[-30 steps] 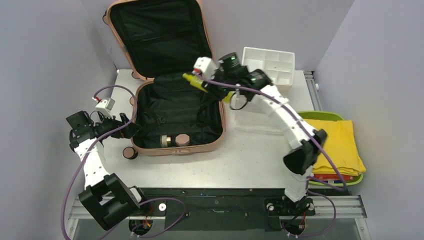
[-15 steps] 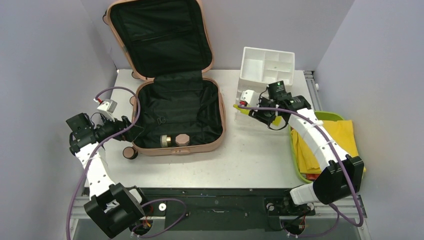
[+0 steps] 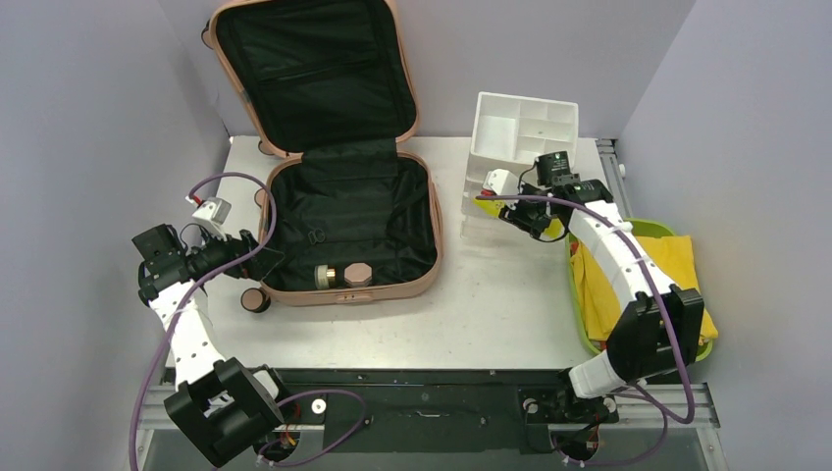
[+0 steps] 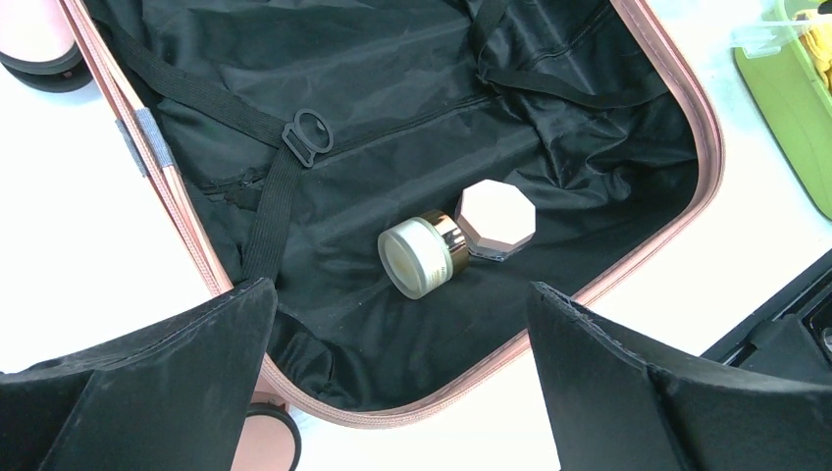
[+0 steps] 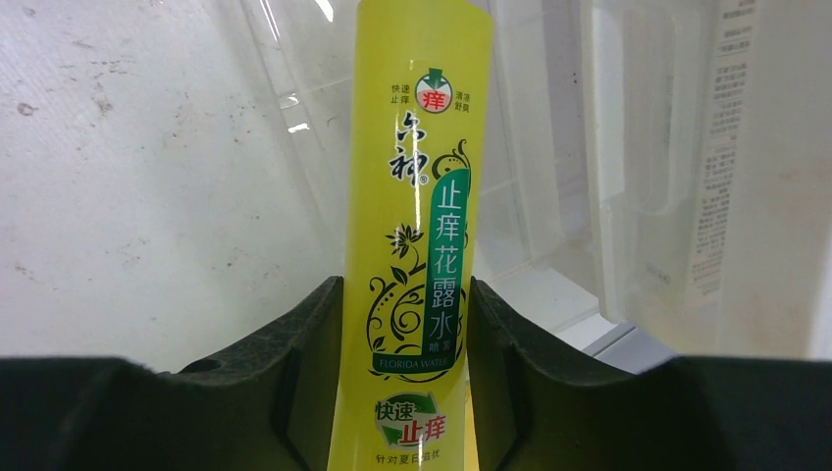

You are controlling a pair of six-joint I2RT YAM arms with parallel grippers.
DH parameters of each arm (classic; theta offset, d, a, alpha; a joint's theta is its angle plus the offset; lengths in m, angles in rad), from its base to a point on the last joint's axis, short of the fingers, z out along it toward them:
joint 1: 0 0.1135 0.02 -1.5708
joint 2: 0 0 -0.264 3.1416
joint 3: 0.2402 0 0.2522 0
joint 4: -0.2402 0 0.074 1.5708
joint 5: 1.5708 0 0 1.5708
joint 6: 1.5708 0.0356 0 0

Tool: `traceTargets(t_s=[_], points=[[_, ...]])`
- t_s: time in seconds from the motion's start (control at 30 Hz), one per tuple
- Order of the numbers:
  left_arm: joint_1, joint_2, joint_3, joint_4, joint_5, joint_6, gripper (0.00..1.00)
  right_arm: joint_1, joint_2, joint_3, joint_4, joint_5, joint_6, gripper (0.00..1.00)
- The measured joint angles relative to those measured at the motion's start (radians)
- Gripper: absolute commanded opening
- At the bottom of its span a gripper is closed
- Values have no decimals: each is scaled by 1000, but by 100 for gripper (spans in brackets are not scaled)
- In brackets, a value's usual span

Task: Open, take out, and arrange the luggage
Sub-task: Place the personal item in the drawer.

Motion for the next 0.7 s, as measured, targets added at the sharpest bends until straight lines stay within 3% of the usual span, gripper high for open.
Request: traceTargets(t_s=[0.37,0.7], points=[[4,0,-9,2,7,0,96,-29,134,71,-2,48,-29,1],[5,1,-9,2,17,0,96,-33,245,177,4,65,-39,27]])
